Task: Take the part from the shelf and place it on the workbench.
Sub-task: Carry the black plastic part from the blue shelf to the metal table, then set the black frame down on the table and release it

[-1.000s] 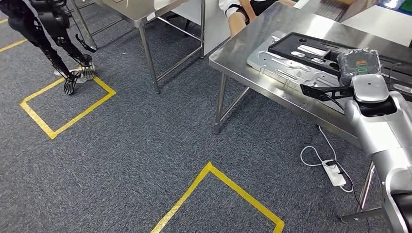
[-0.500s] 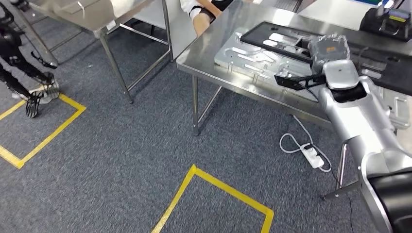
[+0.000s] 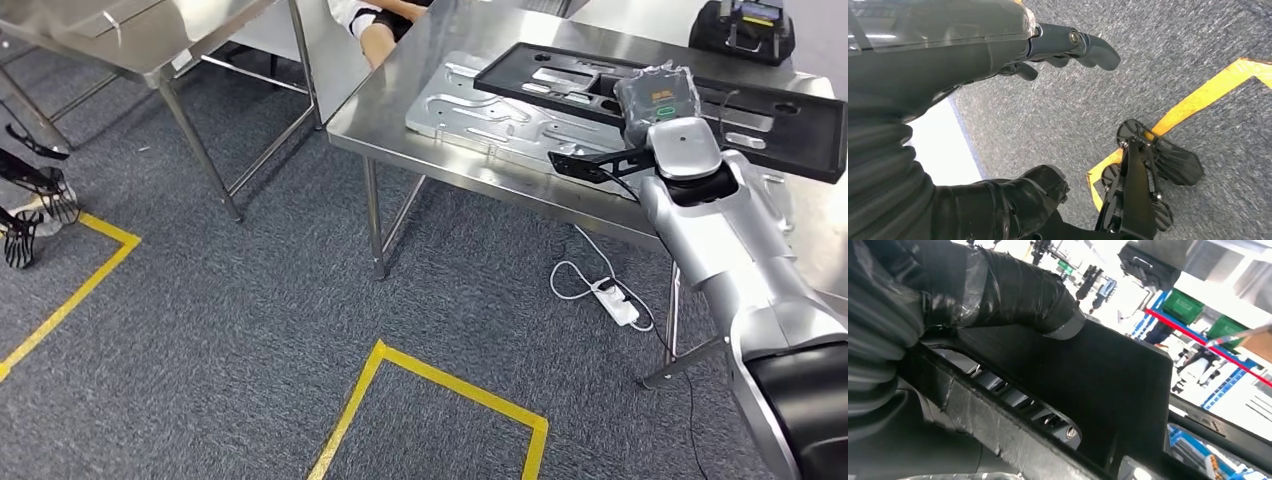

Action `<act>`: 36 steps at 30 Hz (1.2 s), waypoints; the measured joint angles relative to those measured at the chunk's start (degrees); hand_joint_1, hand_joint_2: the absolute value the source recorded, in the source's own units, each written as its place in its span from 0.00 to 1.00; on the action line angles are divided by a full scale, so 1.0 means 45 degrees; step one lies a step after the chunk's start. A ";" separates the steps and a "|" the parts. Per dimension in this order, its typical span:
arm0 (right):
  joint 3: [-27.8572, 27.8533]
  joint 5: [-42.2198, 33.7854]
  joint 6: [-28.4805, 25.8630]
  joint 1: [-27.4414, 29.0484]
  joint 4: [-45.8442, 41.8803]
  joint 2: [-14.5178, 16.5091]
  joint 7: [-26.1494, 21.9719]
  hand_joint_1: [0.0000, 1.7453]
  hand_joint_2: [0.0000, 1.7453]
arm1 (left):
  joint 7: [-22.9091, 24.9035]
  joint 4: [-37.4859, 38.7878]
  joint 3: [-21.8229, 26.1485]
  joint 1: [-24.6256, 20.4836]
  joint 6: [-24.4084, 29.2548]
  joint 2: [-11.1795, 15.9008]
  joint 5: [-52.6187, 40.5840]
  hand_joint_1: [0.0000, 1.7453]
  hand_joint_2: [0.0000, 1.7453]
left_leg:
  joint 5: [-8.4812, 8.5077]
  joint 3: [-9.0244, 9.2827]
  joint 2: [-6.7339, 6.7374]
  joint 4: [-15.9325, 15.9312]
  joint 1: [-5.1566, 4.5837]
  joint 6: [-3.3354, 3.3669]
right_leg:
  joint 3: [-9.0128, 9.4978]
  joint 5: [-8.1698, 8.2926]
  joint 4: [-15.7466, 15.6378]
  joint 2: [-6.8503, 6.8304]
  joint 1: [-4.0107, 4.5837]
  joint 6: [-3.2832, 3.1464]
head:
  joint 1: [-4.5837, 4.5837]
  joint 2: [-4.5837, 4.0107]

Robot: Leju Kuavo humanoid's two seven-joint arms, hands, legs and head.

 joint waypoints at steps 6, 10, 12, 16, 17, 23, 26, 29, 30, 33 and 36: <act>0.0245 -0.0007 0.0033 -0.0428 0.0379 0.0367 -0.0168 1.00 1.00 | 0.0295 0.0000 0.0091 0.0011 0.0131 0.0023 0.0137 0.00 1.00 | -0.1271 -0.1132 -0.0483 0.2435 0.0004 -0.0314 | 0.0283 0.0093 -0.0336 0.0188 -0.0173 -0.0319 | -0.0022 0.0000; 0.0373 -0.0090 0.0022 -0.0457 0.0646 0.0609 -0.0273 1.00 1.00 | 0.0363 0.0000 0.0109 0.0031 0.0125 0.0040 0.0187 0.00 1.00 | -0.0582 -0.1483 -0.0510 0.2586 0.0007 -0.0354 | 0.0288 -0.0070 -0.0138 0.0426 -0.0165 -0.0325 | -0.0020 0.0001; 0.0417 -0.0154 0.0005 -0.0543 0.0751 0.0687 -0.0309 1.00 1.00 | 0.0381 0.0000 0.0153 0.0025 0.0115 0.0074 0.0207 0.00 1.00 | 0.0172 -0.0771 -0.0559 0.0943 -0.0002 -0.0280 | 0.0252 -0.0230 0.0059 0.0504 -0.0152 -0.0235 | -0.0018 0.0000; 0.0432 -0.0195 -0.0024 -0.0721 0.0933 0.0723 -0.0346 1.00 1.00 | 0.0381 0.0000 0.0188 0.0015 0.0039 0.0096 0.0131 0.00 1.00 | 0.0273 -0.0410 -0.0579 0.0163 -0.0021 -0.0084 | 0.0177 -0.0346 0.0159 0.0556 -0.0097 -0.0023 | -0.0011 0.0001; 0.0435 -0.0197 -0.0029 -0.0736 0.0961 0.0720 -0.0355 1.00 1.00 | 0.0378 0.0000 0.0189 0.0016 0.0022 0.0100 0.0112 0.00 1.00 | 0.0284 -0.0367 -0.0560 0.0110 -0.0002 -0.0025 | 0.0171 -0.0397 0.0209 0.0530 -0.0109 0.0038 | -0.0009 0.0001; 0.0458 -0.0199 -0.0075 -0.0794 0.1137 0.0720 -0.0366 1.00 1.00 | 0.0367 0.0000 0.0191 0.0017 -0.0016 0.0115 0.0116 0.00 1.00 | 0.0180 -0.0101 -0.0523 -0.0034 0.0063 0.0208 | -0.1617 -0.1619 0.3539 0.0320 -0.0305 0.0398 | -0.0003 0.0001; 0.0498 -0.0214 -0.0092 -0.0799 0.1206 0.0720 -0.0371 1.00 1.00 | 0.0393 0.0000 0.0202 0.0033 -0.0018 0.0103 0.0211 0.00 1.00 | 0.0002 0.0136 -0.0522 -0.0037 0.0064 0.0145 | -0.1127 -0.0302 0.1963 0.0233 -0.0349 0.0367 | -0.0002 0.0001; 0.0546 -0.0268 -0.0146 -0.0919 0.1260 0.0736 -0.0396 1.00 1.00 | 0.0431 0.0000 0.0238 0.0007 -0.0011 0.0089 0.0293 0.00 1.00 | -0.0123 0.0243 -0.0498 -0.0071 0.0021 -0.0012 | -0.0350 0.0325 0.0182 0.0116 -0.0193 0.0192 | -0.0006 0.0000; 0.0574 -0.0294 -0.0161 -0.0946 0.1290 0.0744 -0.0408 1.00 1.00 | 0.0443 0.0000 0.0257 -0.0007 -0.0009 0.0089 0.0317 0.00 1.00 | -0.0135 0.0253 -0.0482 -0.0109 0.0012 -0.0074 | -0.0300 0.0237 0.0102 0.0115 -0.0139 0.0127 | -0.0009 0.0000; 0.0634 -0.0358 -0.0176 -0.0981 0.1354 0.0803 -0.0439 1.00 1.00 | 0.0462 0.0000 0.0291 -0.0047 0.0001 0.0091 0.0369 0.00 1.00 | -0.0319 0.0260 -0.0447 0.0015 0.0011 -0.0275 | -0.0112 0.0181 -0.0122 0.0173 -0.0209 -0.0095 | -0.0021 0.0000; 0.0644 -0.0379 -0.0186 -0.1035 0.1435 0.0900 -0.0448 1.00 1.00 | 0.0457 0.0000 0.0305 -0.0021 0.0015 0.0093 0.0377 0.00 1.00 | -0.1144 -0.0737 -0.0505 0.2020 0.0017 -0.0341 | 0.0169 0.0062 -0.0240 0.0195 -0.0237 -0.0358 | -0.0037 0.0000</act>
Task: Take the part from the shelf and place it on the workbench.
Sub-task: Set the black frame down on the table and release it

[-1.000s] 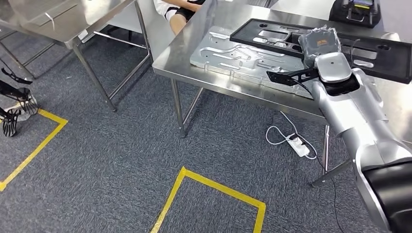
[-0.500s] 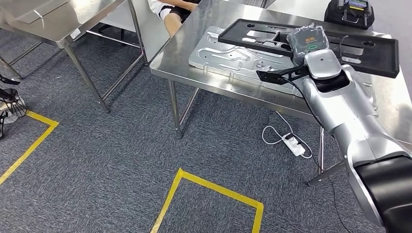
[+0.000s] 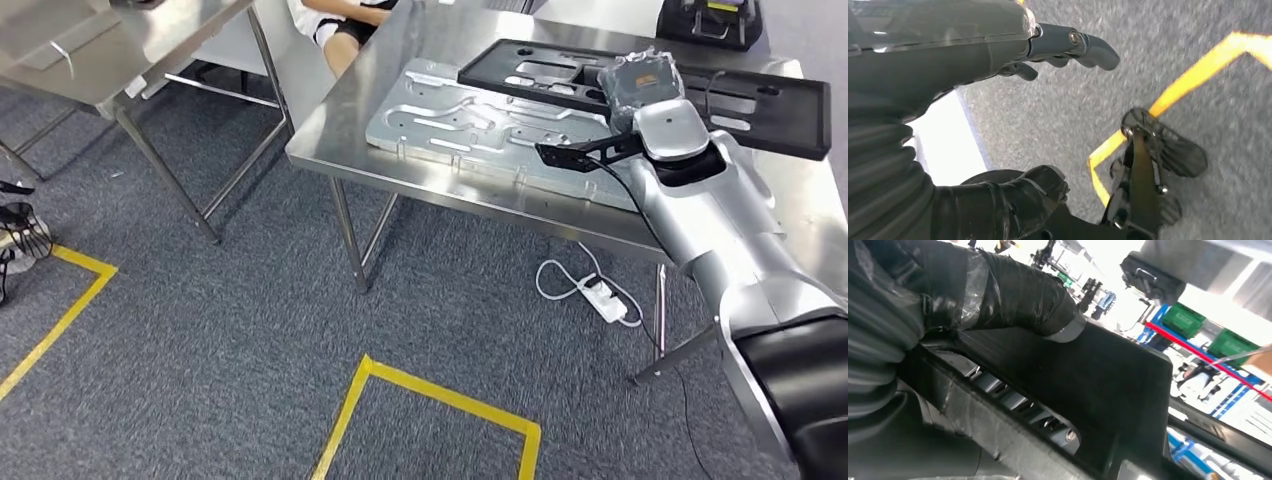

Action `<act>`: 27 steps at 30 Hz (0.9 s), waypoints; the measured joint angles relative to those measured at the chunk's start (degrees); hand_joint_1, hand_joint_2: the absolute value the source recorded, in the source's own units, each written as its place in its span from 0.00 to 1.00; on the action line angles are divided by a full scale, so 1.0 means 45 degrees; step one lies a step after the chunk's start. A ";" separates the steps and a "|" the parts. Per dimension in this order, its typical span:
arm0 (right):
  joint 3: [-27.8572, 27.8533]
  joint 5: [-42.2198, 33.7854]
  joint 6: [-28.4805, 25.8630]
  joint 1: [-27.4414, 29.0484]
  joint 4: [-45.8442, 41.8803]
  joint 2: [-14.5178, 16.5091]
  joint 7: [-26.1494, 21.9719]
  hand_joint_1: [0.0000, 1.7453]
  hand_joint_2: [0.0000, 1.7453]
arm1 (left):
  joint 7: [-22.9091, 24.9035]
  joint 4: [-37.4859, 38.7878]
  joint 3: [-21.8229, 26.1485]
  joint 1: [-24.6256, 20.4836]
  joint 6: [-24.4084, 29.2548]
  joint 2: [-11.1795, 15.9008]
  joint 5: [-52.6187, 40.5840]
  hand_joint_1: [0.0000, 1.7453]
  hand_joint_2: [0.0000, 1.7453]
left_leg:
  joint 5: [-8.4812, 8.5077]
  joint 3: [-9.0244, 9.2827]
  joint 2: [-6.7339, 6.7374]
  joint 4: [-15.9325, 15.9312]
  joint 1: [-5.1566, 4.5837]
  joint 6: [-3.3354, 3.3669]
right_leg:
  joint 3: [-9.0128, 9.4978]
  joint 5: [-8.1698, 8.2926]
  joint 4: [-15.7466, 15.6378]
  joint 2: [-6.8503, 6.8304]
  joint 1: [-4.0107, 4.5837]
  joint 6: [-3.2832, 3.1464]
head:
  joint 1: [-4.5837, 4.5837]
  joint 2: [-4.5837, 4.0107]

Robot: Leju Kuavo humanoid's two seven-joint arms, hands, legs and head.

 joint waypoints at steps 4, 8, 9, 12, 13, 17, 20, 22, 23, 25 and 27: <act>0.0006 0.0000 0.0000 0.0043 0.0119 0.0107 -0.0032 1.00 1.00 | 0.0001 0.0000 0.0001 0.0044 0.0006 -0.0004 0.0000 0.00 1.00 | 0.0428 -0.0996 -0.0006 0.0990 0.0002 0.0008 | 0.0290 -0.0310 0.0090 0.0150 0.0063 -0.0057 | -0.0006 0.0001; 0.0007 -0.0001 -0.0004 0.0019 0.0180 0.0126 -0.0030 1.00 1.00 | -0.0010 0.0000 0.0005 0.0063 0.0006 0.0010 0.0004 0.00 1.00 | 0.1822 0.0086 -0.0080 -0.1816 -0.0040 0.0193 | 0.0512 -0.0677 0.0235 0.0248 0.0125 0.0142 | 0.0001 0.0000; 0.0007 -0.0002 -0.0007 0.0010 0.0195 0.0126 -0.0032 1.00 1.00 | -0.0029 0.0000 0.0007 0.0053 -0.0016 0.0010 0.0017 0.00 1.00 | 0.1757 0.0166 -0.0099 -0.1962 -0.0055 0.0209 | 0.0515 -0.0707 0.0220 0.0263 0.0142 0.0203 | 0.0001 0.0000; 0.0007 -0.0021 -0.0034 -0.0022 0.0210 0.0102 -0.0034 1.00 1.00 | -0.0153 0.0000 0.0013 0.0030 -0.0185 0.0007 0.0090 0.00 1.00 | 0.1736 0.0349 -0.0089 -0.2198 -0.0004 0.0293 | 0.0519 -0.0835 0.0250 0.0245 0.0122 0.0377 | 0.0001 0.0001; 0.0007 -0.0030 -0.0058 -0.0046 0.0213 0.0085 -0.0034 1.00 1.00 | -0.0198 0.0000 0.0016 0.0032 -0.0233 0.0006 0.0104 0.00 1.00 | 0.1724 0.0439 -0.0085 -0.2279 0.0026 0.0345 | 0.0391 -0.1001 0.0556 0.0217 0.0100 0.0442 | 0.0005 0.0001; 0.0007 -0.0061 -0.0141 0.0002 0.0300 -0.0019 -0.0045 1.00 1.00 | -0.0293 0.0000 0.0022 0.0037 -0.0330 0.0003 0.0112 0.00 1.00 | 0.1480 0.0785 -0.0127 -0.2350 0.0049 0.0472 | -0.1283 -0.1816 0.3410 0.0144 -0.0029 0.0654 | 0.0010 0.0001; 0.0007 -0.0076 -0.0151 0.0089 0.0368 -0.0059 -0.0067 1.00 1.00 | -0.0283 0.0000 0.0038 0.0068 -0.0345 -0.0007 0.0130 0.00 1.00 | 0.1176 0.1197 -0.0163 -0.2347 0.0050 0.0425 | -0.1410 -0.0498 0.2564 0.0090 -0.0085 0.0665 | 0.0012 0.0001; 0.0007 -0.0102 -0.0169 0.0049 0.0385 -0.0072 -0.0069 1.00 1.00 | -0.0271 0.0002 0.0057 0.0072 -0.0345 -0.0021 0.0142 0.00 1.00 | 0.0977 0.1419 -0.0161 -0.2366 0.0037 0.0337 | -0.0827 0.0442 0.0989 0.0044 -0.0023 0.0585 | 0.0010 0.0000; 0.0007 -0.0144 -0.0182 0.0013 0.0396 -0.0078 -0.0075 1.00 1.00 | -0.0260 0.0004 0.0067 0.0056 -0.0345 -0.0025 0.0144 0.00 1.00 | 0.0910 0.1465 -0.0160 -0.2373 0.0029 0.0279 | -0.0596 0.0568 0.0462 0.0027 0.0028 0.0516 | 0.0010 0.0000; 0.0007 -0.0290 -0.0214 -0.0030 0.0409 -0.0082 -0.0086 1.00 1.00 | -0.0210 0.0005 0.0078 0.0008 -0.0342 -0.0035 0.0149 0.00 1.00 | 0.0855 0.1502 -0.0153 -0.2424 0.0024 0.0154 | -0.0427 0.0393 0.0168 0.0046 0.0127 0.0379 | 0.0005 0.0001; 0.0007 -0.0440 -0.0236 -0.0025 0.0385 -0.0073 -0.0081 1.00 1.00 | -0.0148 0.0004 0.0083 -0.0020 -0.0327 -0.0042 0.0151 0.00 1.00 | 0.0745 0.1526 -0.0125 -0.2378 0.0025 0.0012 | -0.0261 0.0296 0.0010 0.0081 0.0055 0.0246 | -0.0004 0.0001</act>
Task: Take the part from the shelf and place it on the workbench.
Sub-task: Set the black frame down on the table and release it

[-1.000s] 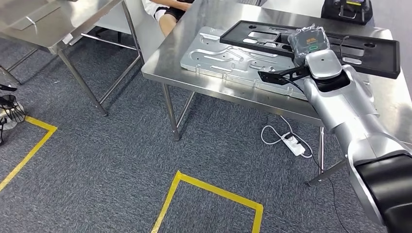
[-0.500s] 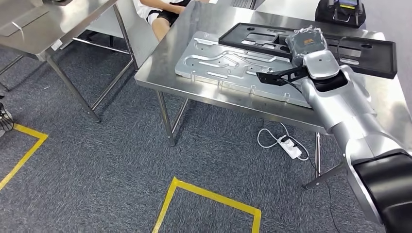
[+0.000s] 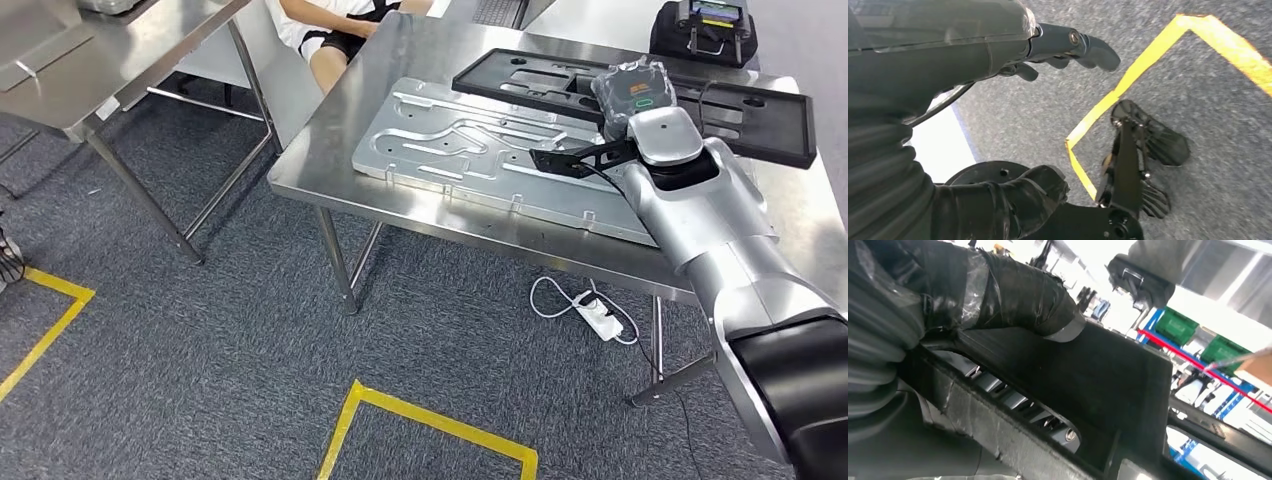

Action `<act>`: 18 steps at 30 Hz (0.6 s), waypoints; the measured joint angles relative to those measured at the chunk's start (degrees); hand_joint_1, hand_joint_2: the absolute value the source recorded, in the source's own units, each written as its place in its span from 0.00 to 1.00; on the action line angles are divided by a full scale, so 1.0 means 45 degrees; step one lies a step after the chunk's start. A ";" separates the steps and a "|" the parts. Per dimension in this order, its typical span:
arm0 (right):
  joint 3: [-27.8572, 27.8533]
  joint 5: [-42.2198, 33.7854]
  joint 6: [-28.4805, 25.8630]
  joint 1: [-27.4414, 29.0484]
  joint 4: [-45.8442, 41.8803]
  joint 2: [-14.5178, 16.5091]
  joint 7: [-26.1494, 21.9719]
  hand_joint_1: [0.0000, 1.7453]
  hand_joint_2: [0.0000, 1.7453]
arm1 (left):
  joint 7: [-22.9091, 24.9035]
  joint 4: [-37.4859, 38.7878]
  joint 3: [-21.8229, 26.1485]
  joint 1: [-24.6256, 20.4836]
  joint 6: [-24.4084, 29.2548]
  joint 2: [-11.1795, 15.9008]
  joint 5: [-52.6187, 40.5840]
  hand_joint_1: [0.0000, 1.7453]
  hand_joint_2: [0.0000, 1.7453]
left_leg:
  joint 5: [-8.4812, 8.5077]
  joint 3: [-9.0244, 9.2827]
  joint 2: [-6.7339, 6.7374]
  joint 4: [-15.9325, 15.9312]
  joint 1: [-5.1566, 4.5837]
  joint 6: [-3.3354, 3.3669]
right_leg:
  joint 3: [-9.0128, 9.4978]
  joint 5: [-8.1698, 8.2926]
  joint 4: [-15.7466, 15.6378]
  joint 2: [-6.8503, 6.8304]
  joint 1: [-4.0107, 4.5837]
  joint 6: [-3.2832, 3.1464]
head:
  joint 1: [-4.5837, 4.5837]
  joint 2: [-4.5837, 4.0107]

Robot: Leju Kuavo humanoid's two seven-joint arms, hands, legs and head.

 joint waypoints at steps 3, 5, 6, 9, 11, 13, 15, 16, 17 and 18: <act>0.0000 -0.0075 -0.0041 -0.0046 -0.0020 0.0026 0.0027 1.00 1.00 | 0.0066 -0.0002 0.0009 0.0005 0.0022 -0.0001 0.0002 0.00 1.00 | -0.0636 -0.0831 0.0005 0.1679 0.0003 -0.0129 | 0.0323 -0.0137 -0.0161 -0.0012 -0.0042 -0.0237 | -0.0018 0.0000; 0.0000 -0.0100 -0.0051 -0.0046 -0.0012 0.0040 0.0038 1.00 1.00 | 0.0097 0.0000 0.0013 0.0034 0.0024 -0.0005 0.0012 0.00 1.00 | -0.1014 -0.1928 0.0005 0.3319 0.0008 -0.0159 | 0.0465 -0.0264 -0.0157 0.0000 0.0006 -0.0333 | -0.0023 0.0000; 0.0000 -0.0121 -0.0051 -0.0031 -0.0010 0.0047 0.0036 1.00 1.00 | 0.0106 0.0001 0.0015 0.0048 0.0026 -0.0007 0.0019 0.00 1.00 | -0.0899 -0.2287 0.0006 0.3662 0.0009 -0.0158 | 0.0549 -0.0334 -0.0154 0.0023 0.0028 -0.0348 | -0.0020 0.0000; 0.0000 -0.0222 -0.0051 -0.0023 -0.0006 0.0051 0.0029 1.00 1.00 | 0.0113 0.0001 0.0017 0.0069 0.0026 -0.0007 0.0045 0.00 1.00 | 0.0635 -0.1968 0.0002 0.1960 -0.0008 -0.0033 | 0.0869 -0.0594 -0.0122 0.0089 0.0072 -0.0304 | -0.0019 -0.0001; 0.0000 -0.0277 -0.0053 -0.0070 0.0005 0.0044 0.0039 1.00 1.00 | 0.0118 0.0001 0.0022 0.0073 0.0024 0.0005 0.0068 0.00 1.00 | 0.1269 -0.1332 -0.0007 0.0443 -0.0049 0.0076 | 0.0999 -0.0777 -0.0070 0.0132 0.0131 -0.0196 | -0.0015 -0.0002; 0.0000 -0.0296 -0.0059 -0.0124 0.0017 0.0026 0.0047 1.00 1.00 | 0.0122 0.0001 0.0026 0.0061 0.0021 0.0013 0.0087 0.00 1.00 | 0.1192 -0.1119 -0.0017 0.0033 -0.0088 0.0154 | 0.1020 -0.0887 -0.0058 0.0170 0.0157 -0.0053 | -0.0009 -0.0002; 0.0000 -0.0304 -0.0068 -0.0154 0.0017 -0.0012 0.0047 1.00 1.00 | 0.0129 0.0001 0.0029 0.0050 0.0016 0.0001 0.0103 0.00 1.00 | 0.1160 -0.1043 -0.0010 -0.0058 -0.0057 0.0252 | 0.1047 -0.0973 -0.0026 0.0159 0.0128 0.0091 | -0.0009 -0.0001; 0.0000 -0.0315 -0.0075 -0.0178 0.0017 -0.0034 0.0047 1.00 1.00 | 0.0141 0.0001 0.0034 0.0052 0.0015 -0.0005 0.0112 0.00 1.00 | 0.1160 -0.0975 -0.0002 -0.0112 -0.0032 0.0305 | 0.0980 -0.1099 0.0167 0.0128 0.0110 0.0175 | -0.0009 0.0000; 0.0000 -0.0335 -0.0086 -0.0210 0.0017 -0.0060 0.0044 1.00 1.00 | 0.0160 0.0001 0.0043 0.0053 0.0014 -0.0011 0.0122 0.00 1.00 | 0.1164 -0.0905 0.0006 -0.0165 0.0001 0.0350 | 0.0779 -0.1330 0.0610 0.0096 0.0082 0.0264 | -0.0008 0.0000; 0.0000 -0.0372 -0.0098 -0.0232 0.0023 -0.0091 0.0038 1.00 1.00 | 0.0185 0.0001 0.0056 0.0056 0.0012 -0.0011 0.0137 0.00 1.00 | 0.1153 -0.0851 0.0007 -0.0189 0.0013 0.0387 | 0.0419 -0.1647 0.1313 0.0062 0.0039 0.0349 | -0.0002 0.0000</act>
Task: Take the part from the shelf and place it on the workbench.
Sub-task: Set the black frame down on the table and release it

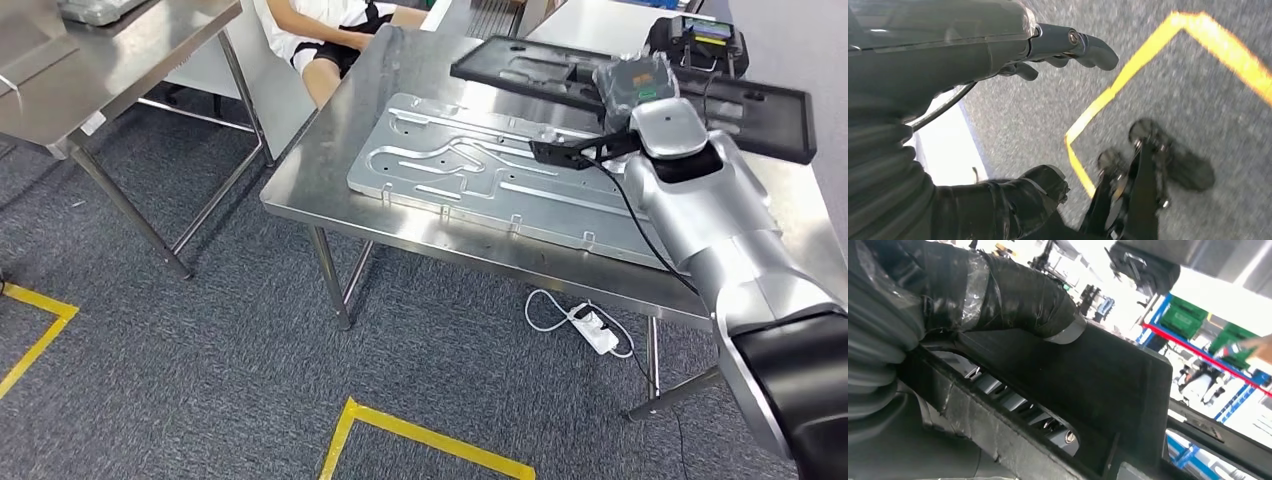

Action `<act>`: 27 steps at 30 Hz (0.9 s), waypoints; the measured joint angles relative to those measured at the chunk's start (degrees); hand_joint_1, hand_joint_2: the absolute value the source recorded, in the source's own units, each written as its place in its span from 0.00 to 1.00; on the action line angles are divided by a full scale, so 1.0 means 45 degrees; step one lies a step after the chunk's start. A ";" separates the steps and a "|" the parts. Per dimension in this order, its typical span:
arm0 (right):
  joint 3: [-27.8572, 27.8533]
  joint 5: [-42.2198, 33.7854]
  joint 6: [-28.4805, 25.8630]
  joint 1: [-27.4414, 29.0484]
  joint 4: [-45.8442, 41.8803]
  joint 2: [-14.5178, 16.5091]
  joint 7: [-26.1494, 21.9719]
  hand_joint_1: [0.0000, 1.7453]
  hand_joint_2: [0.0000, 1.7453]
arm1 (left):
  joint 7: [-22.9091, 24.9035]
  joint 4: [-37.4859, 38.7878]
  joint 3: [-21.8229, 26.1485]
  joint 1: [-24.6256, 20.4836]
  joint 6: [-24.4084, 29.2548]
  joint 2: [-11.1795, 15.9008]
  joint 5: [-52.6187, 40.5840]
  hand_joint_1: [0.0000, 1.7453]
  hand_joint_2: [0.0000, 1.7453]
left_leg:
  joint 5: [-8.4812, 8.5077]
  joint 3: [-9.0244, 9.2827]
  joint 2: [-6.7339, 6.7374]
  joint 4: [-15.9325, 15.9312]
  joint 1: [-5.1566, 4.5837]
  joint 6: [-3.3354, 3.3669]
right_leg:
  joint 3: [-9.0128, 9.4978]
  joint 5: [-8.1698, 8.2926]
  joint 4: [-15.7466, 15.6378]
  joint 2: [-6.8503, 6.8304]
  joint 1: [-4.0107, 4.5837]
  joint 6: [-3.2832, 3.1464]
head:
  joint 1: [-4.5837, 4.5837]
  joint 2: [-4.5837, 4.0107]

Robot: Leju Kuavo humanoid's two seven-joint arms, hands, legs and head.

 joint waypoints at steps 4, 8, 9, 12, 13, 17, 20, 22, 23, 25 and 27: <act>0.0000 -0.0118 -0.0027 0.0094 0.0080 -0.0078 -0.0057 1.00 1.00 | 0.0032 0.0000 0.0047 -0.0001 0.0045 -0.0006 0.0085 0.00 1.00 | -0.0189 0.0163 -0.0036 0.0025 0.0012 0.0028 | -0.1453 -0.0333 0.2083 -0.0039 -0.0170 0.0208 | 0.0000 0.0000; 0.0000 -0.0144 -0.0066 0.0104 0.0106 -0.0172 -0.0068 1.00 1.00 | 0.0004 0.0000 0.0059 0.0012 0.0113 -0.0052 0.0089 0.00 1.00 | -0.0471 0.0372 -0.0051 0.0091 -0.0003 -0.0137 | -0.0430 0.1475 -0.0842 -0.0122 -0.0153 0.0103 | 0.0001 -0.0001; 0.0000 -0.0149 -0.0080 0.0097 0.0107 -0.0195 -0.0068 1.00 1.00 | -0.0005 0.0000 0.0061 0.0008 0.0129 -0.0059 0.0087 0.00 1.00 | -0.0509 0.0373 -0.0049 0.0095 -0.0010 -0.0204 | -0.0281 0.1550 -0.1212 -0.0130 -0.0101 0.0025 | -0.0001 -0.0001; 0.0000 -0.0156 -0.0096 0.0106 0.0096 -0.0237 -0.0078 1.00 1.00 | -0.0013 0.0000 0.0063 -0.0023 0.0154 -0.0067 0.0088 0.00 1.00 | -0.0606 0.0402 -0.0019 0.0085 -0.0008 -0.0413 | -0.0174 0.1440 -0.1362 -0.0087 -0.0062 -0.0220 | -0.0011 0.0000; 0.0000 -0.0160 -0.0100 0.0103 0.0086 -0.0245 -0.0085 1.00 1.00 | -0.0012 0.0000 0.0064 -0.0028 0.0154 -0.0068 0.0095 0.00 1.00 | -0.0717 0.0356 -0.0009 0.0251 -0.0010 -0.0465 | -0.0097 0.1418 -0.1404 -0.0083 -0.0093 -0.0314 | -0.0023 -0.0001; 0.0000 -0.0174 -0.0108 0.0116 0.0078 -0.0261 -0.0097 1.00 1.00 | -0.0008 0.0000 0.0069 -0.0014 0.0151 -0.0068 0.0126 0.00 1.00 | -0.1769 -0.1156 0.0001 0.3085 -0.0003 -0.0546 | 0.0202 0.1220 -0.1468 -0.0091 -0.0071 -0.0641 | -0.0050 -0.0004; 0.0000 -0.0273 -0.0108 0.0215 0.0083 -0.0254 -0.0149 1.00 1.00 | 0.0012 0.0000 0.0072 0.0008 0.0144 -0.0068 0.0130 0.00 1.00 | -0.1194 -0.1711 0.0002 0.3388 -0.0007 -0.0491 | 0.0453 0.0965 -0.1397 -0.0020 0.0003 -0.0673 | -0.0050 -0.0001; 0.0000 -0.0443 -0.0114 0.0242 0.0086 -0.0254 -0.0203 1.00 1.00 | 0.0024 0.0000 0.0073 0.0018 0.0138 -0.0067 0.0130 0.00 1.00 | -0.0141 -0.1096 -0.0001 0.1728 -0.0044 -0.0357 | 0.0646 0.0734 -0.1313 0.0010 0.0025 -0.0628 | -0.0047 -0.0002; -0.0003 -0.0531 -0.0126 0.0238 0.0093 -0.0256 -0.0225 1.00 1.00 | 0.0028 0.0000 0.0074 0.0023 0.0137 -0.0064 0.0130 0.00 1.00 | 0.0130 -0.0779 -0.0005 0.1004 -0.0081 -0.0291 | 0.0690 0.0632 -0.1260 0.0023 0.0045 -0.0581 | -0.0046 -0.0002; -0.0030 -0.0725 -0.0167 0.0268 0.0106 -0.0274 -0.0227 1.00 1.00 | 0.0037 0.0000 0.0076 0.0009 0.0126 -0.0062 0.0130 0.00 1.00 | 0.0096 -0.0505 -0.0001 0.0445 -0.0141 -0.0192 | 0.0686 0.0518 -0.1235 0.0037 0.0063 -0.0463 | -0.0045 -0.0001; -0.0140 -0.0950 -0.0242 0.0376 0.0092 -0.0298 -0.0188 1.00 1.00 | 0.0045 0.0000 0.0076 -0.0023 0.0107 -0.0064 0.0132 0.00 1.00 | 0.0028 -0.0415 0.0004 0.0288 -0.0125 -0.0127 | 0.0685 0.0450 -0.1268 0.0035 0.0063 -0.0334 | -0.0048 0.0000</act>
